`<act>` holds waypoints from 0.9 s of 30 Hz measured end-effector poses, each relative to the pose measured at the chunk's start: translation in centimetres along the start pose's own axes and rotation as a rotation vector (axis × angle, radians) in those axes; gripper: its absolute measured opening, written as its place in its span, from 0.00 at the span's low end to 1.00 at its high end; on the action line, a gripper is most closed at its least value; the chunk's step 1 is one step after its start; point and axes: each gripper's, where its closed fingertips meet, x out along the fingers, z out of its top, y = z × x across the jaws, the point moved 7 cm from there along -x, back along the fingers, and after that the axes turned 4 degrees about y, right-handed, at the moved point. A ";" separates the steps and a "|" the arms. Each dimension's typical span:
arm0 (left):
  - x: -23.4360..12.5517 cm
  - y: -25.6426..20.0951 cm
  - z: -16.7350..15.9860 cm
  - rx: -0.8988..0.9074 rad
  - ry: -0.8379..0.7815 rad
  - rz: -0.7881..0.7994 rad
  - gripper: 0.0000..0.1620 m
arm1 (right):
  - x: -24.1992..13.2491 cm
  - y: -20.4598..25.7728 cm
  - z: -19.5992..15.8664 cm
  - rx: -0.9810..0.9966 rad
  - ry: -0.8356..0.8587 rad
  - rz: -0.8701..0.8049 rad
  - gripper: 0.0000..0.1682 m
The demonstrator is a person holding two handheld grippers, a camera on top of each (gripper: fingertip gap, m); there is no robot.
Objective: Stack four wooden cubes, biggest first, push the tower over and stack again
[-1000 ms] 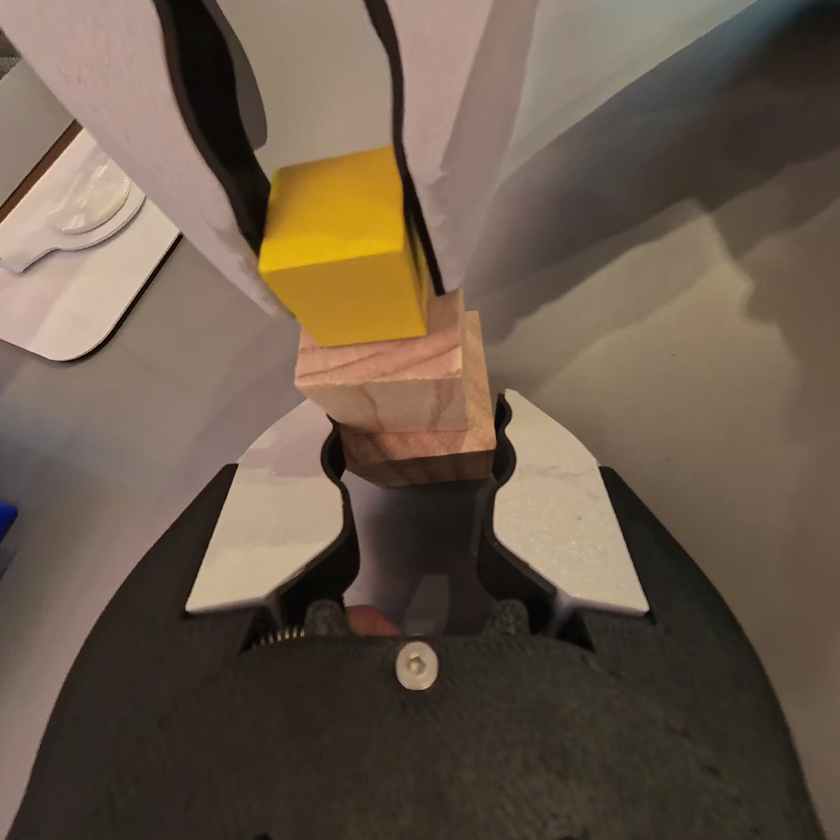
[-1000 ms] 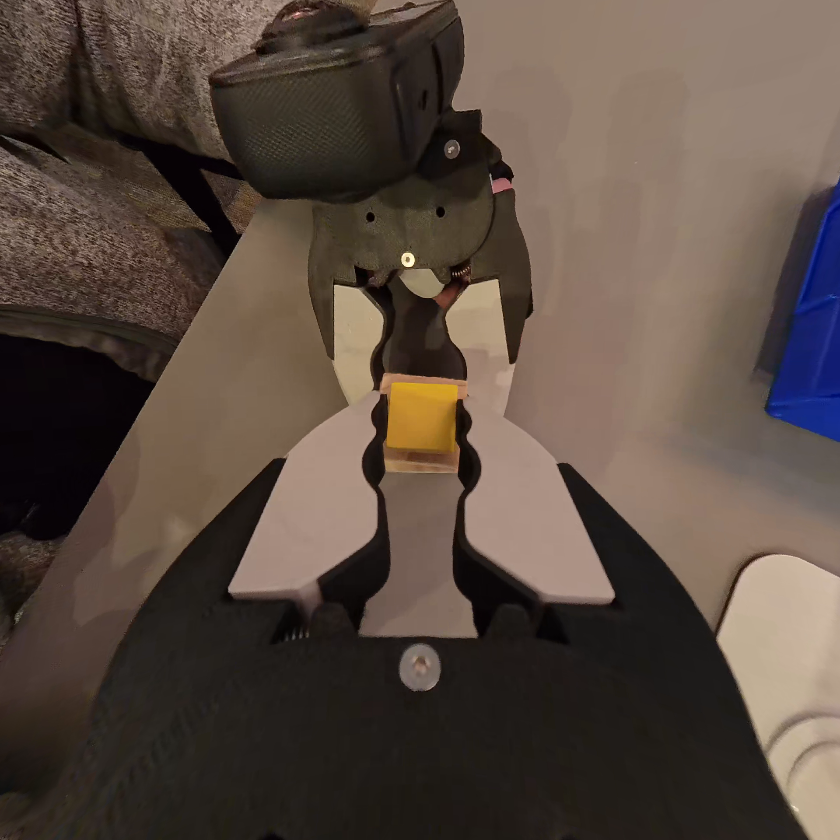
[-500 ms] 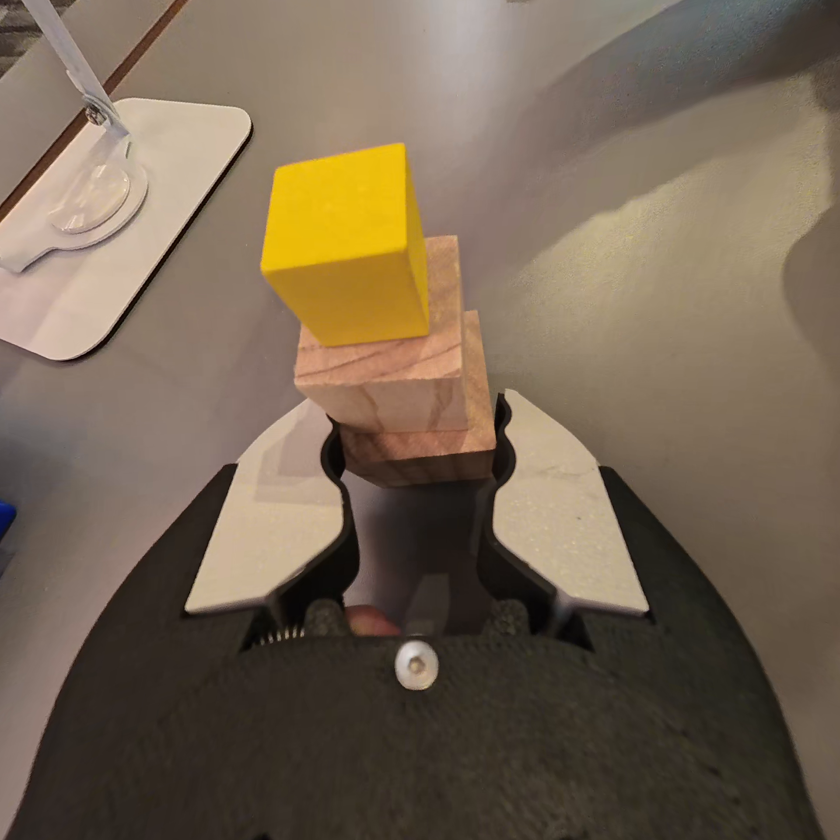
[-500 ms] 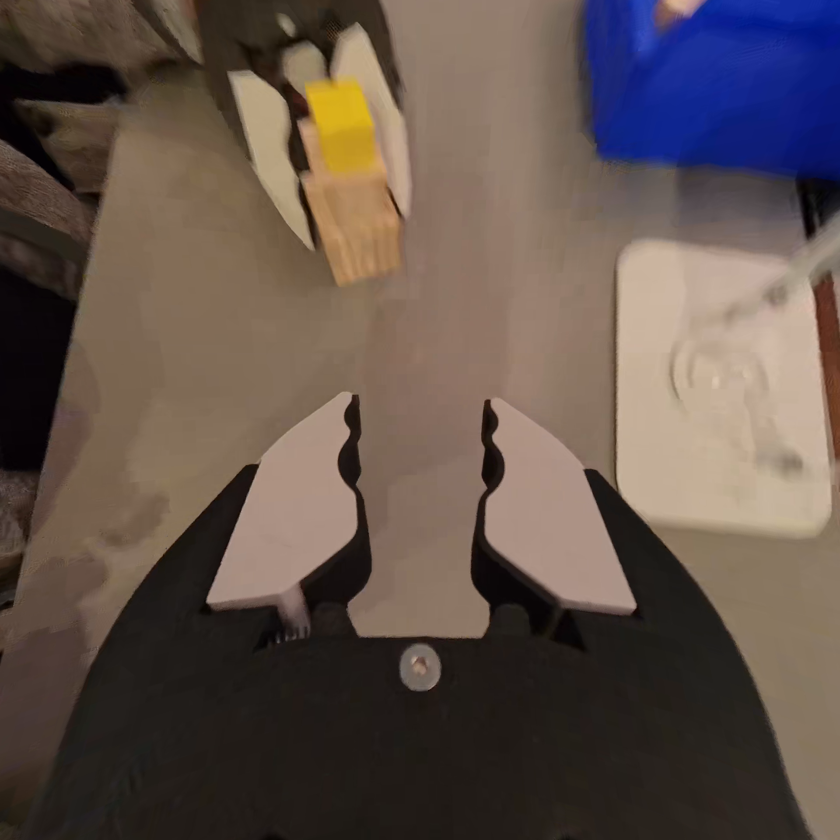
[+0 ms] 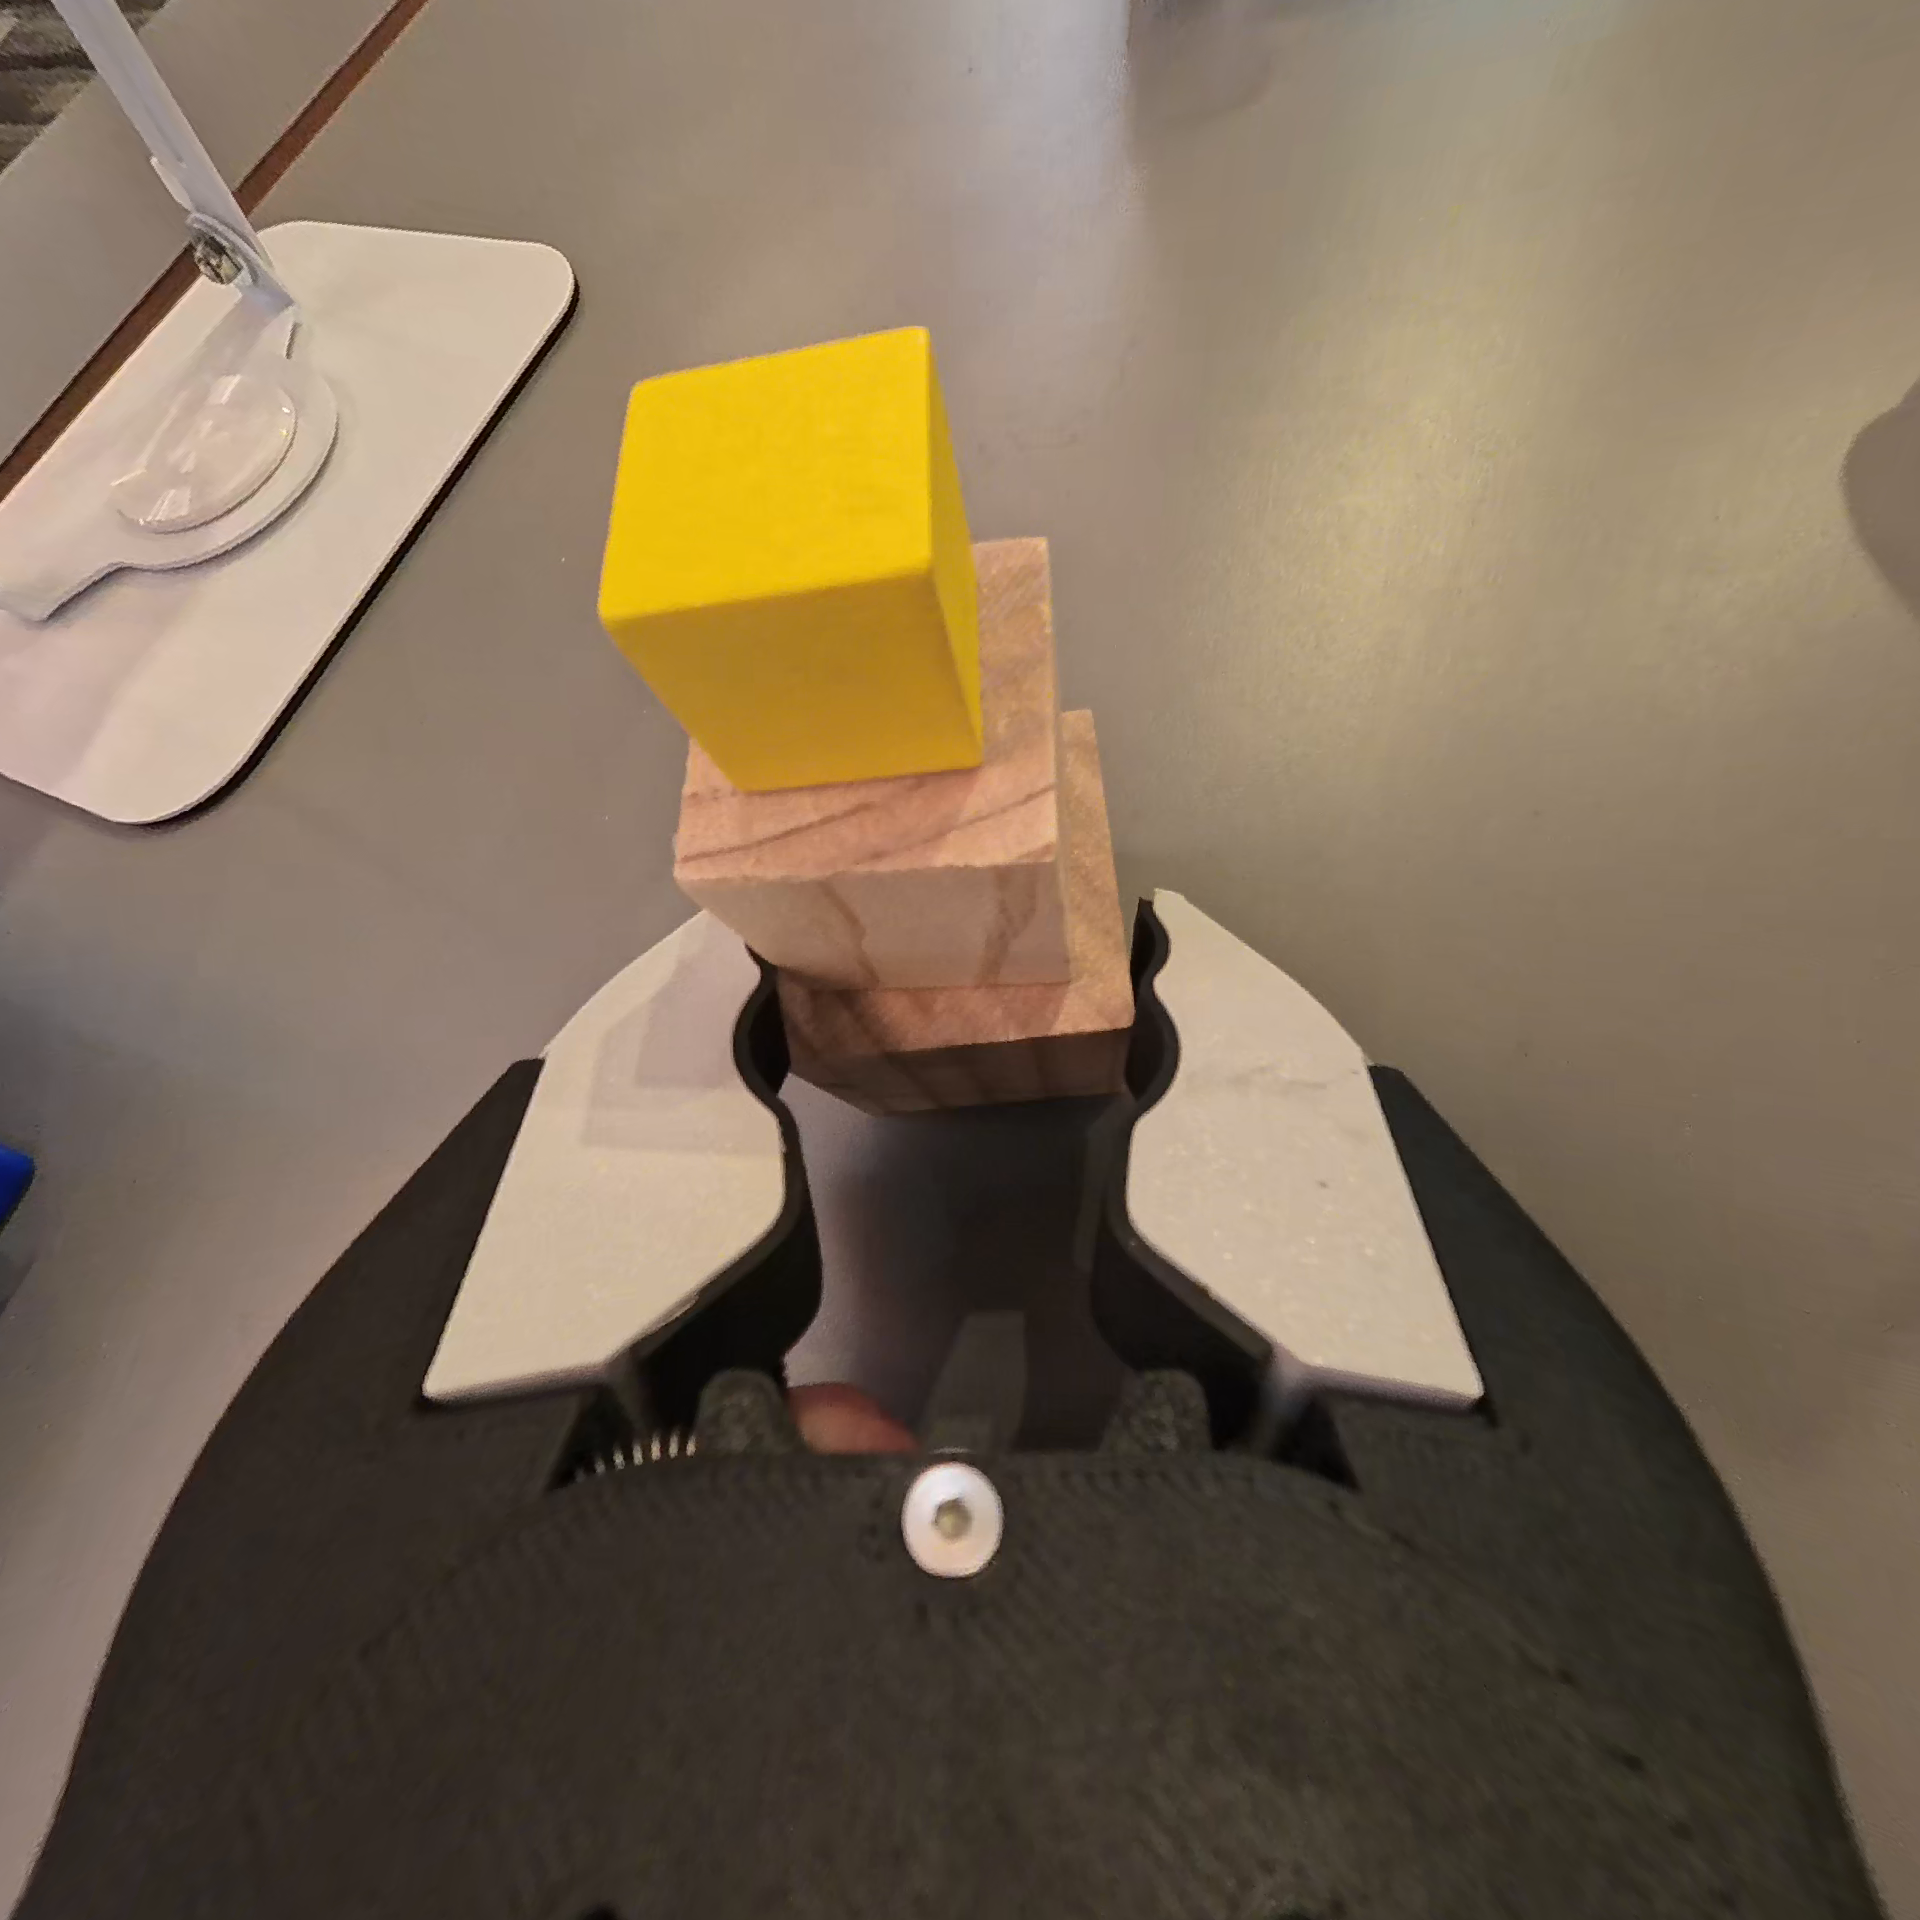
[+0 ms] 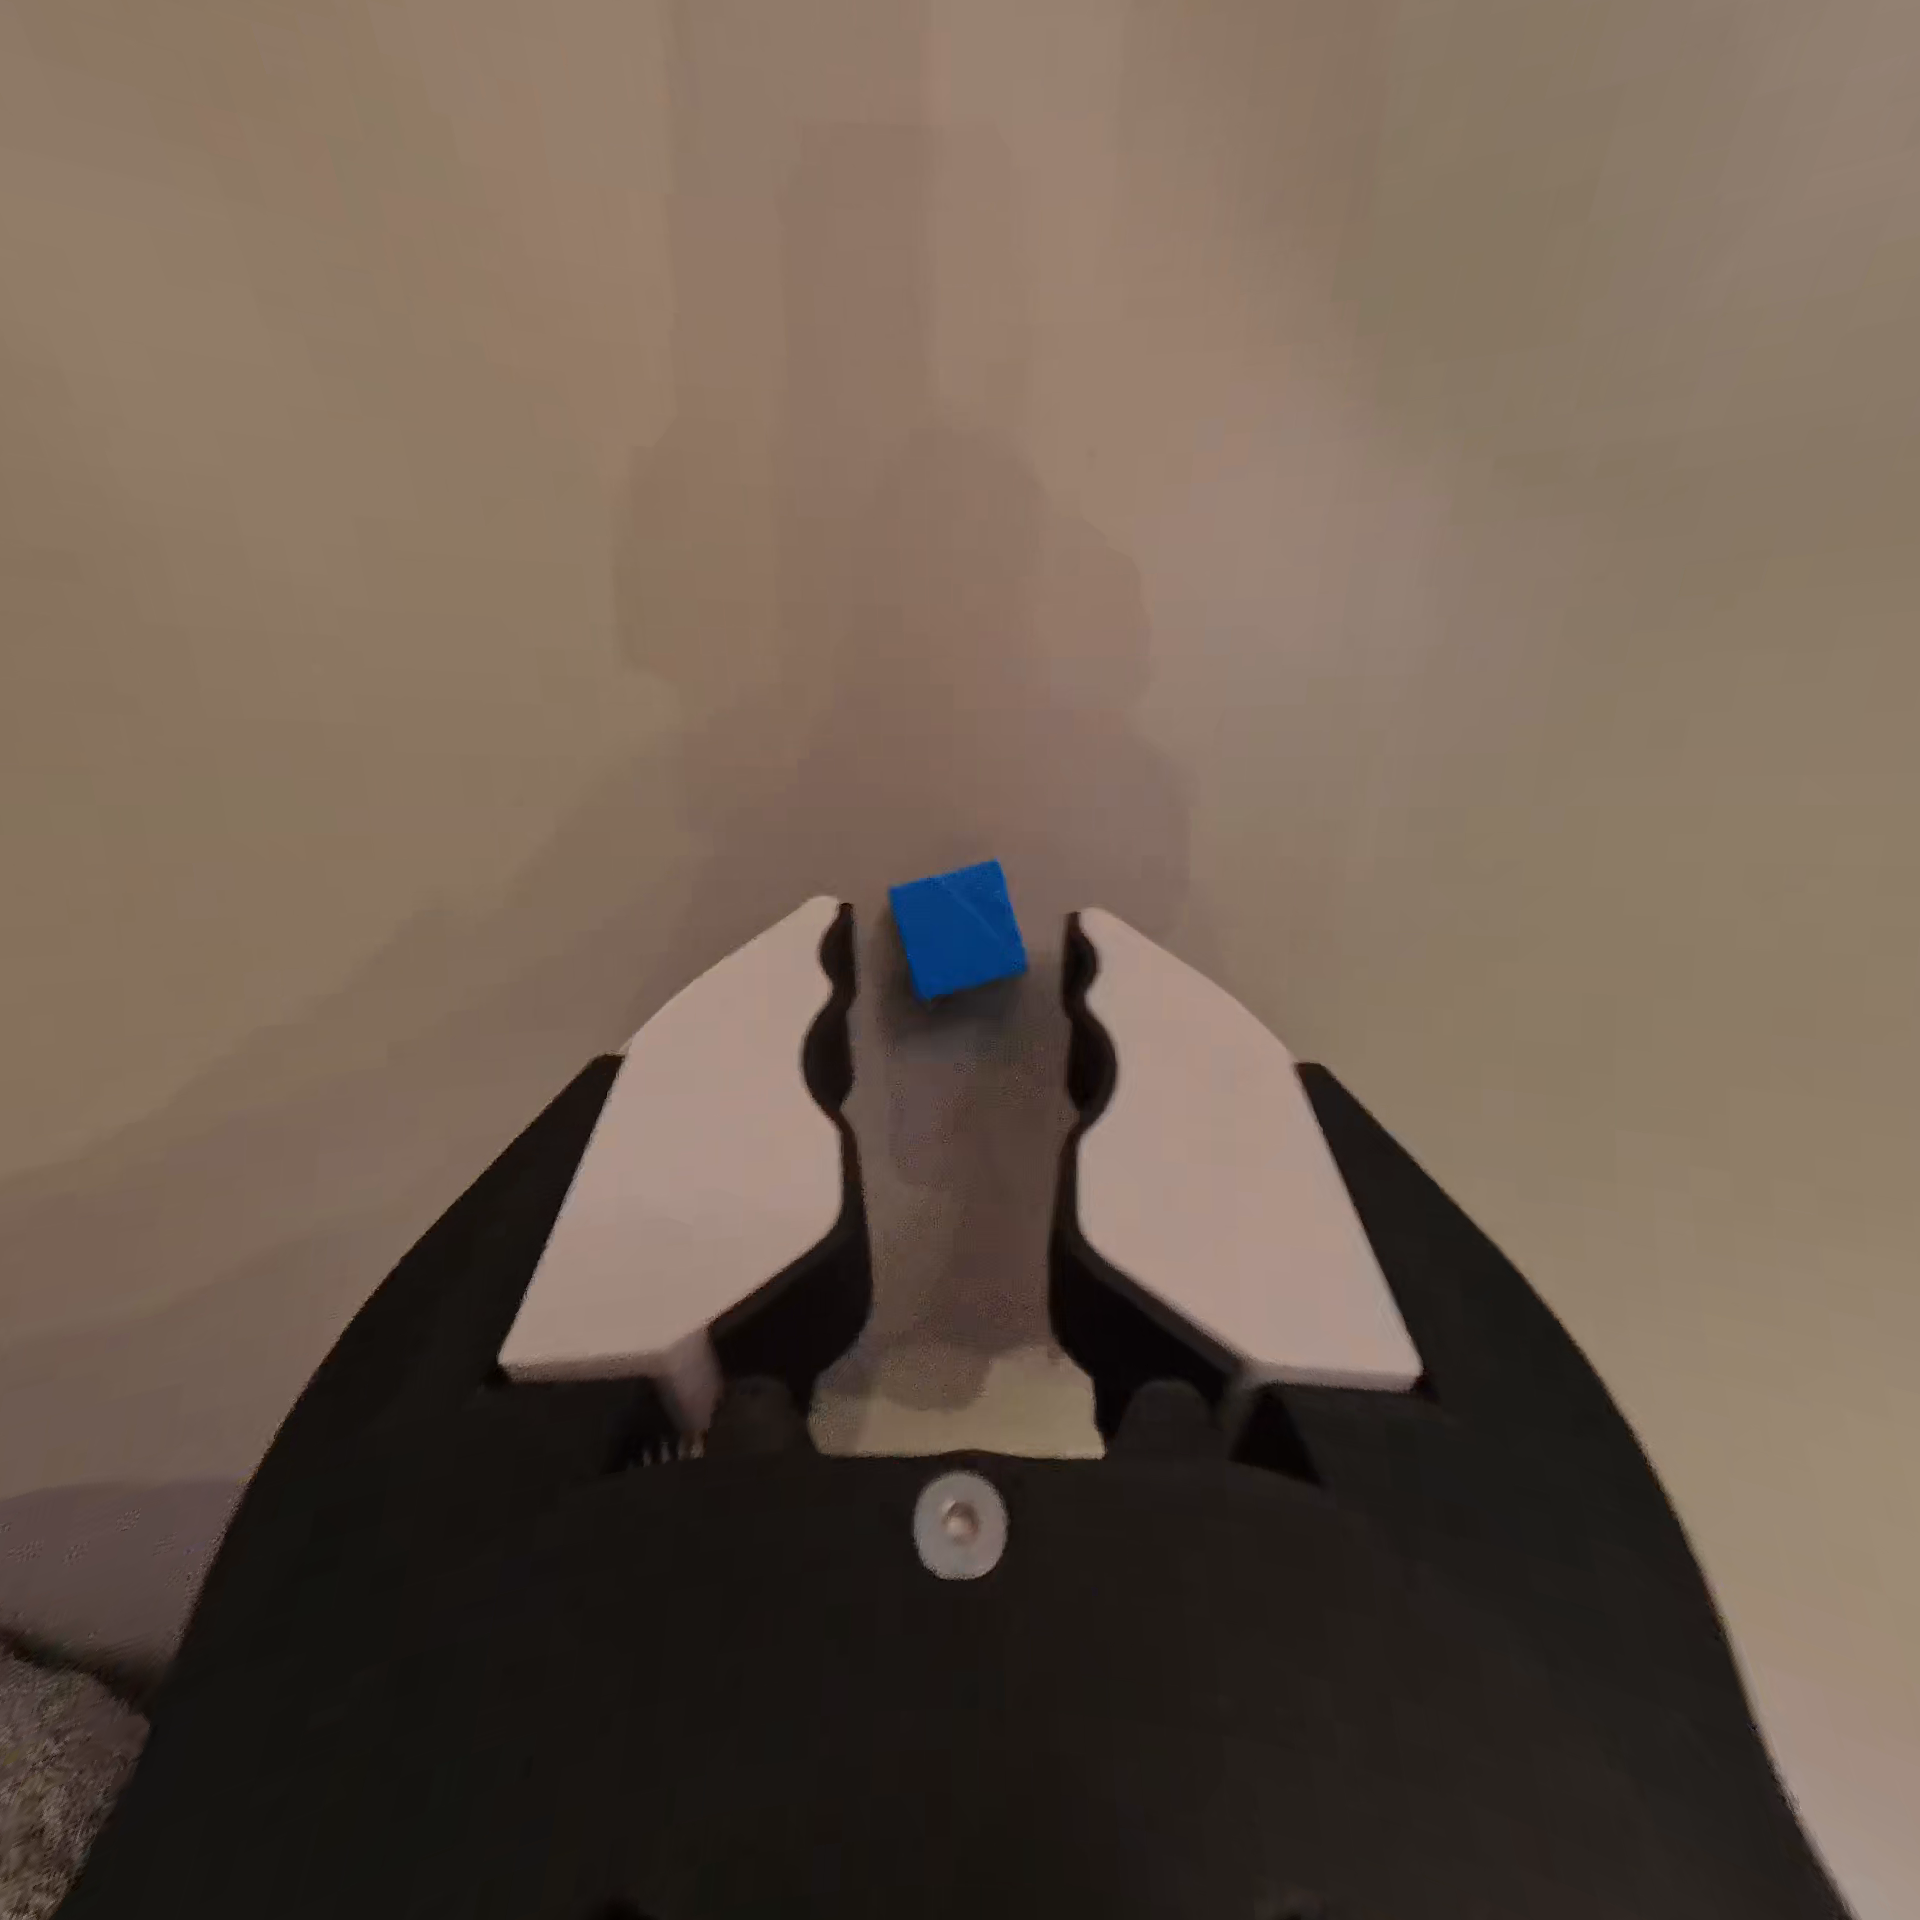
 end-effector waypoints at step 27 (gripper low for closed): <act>5.9 0.8 5.0 0.067 -0.017 -0.068 0.39 | 2.8 10.3 29.4 -0.500 -0.103 0.238 0.13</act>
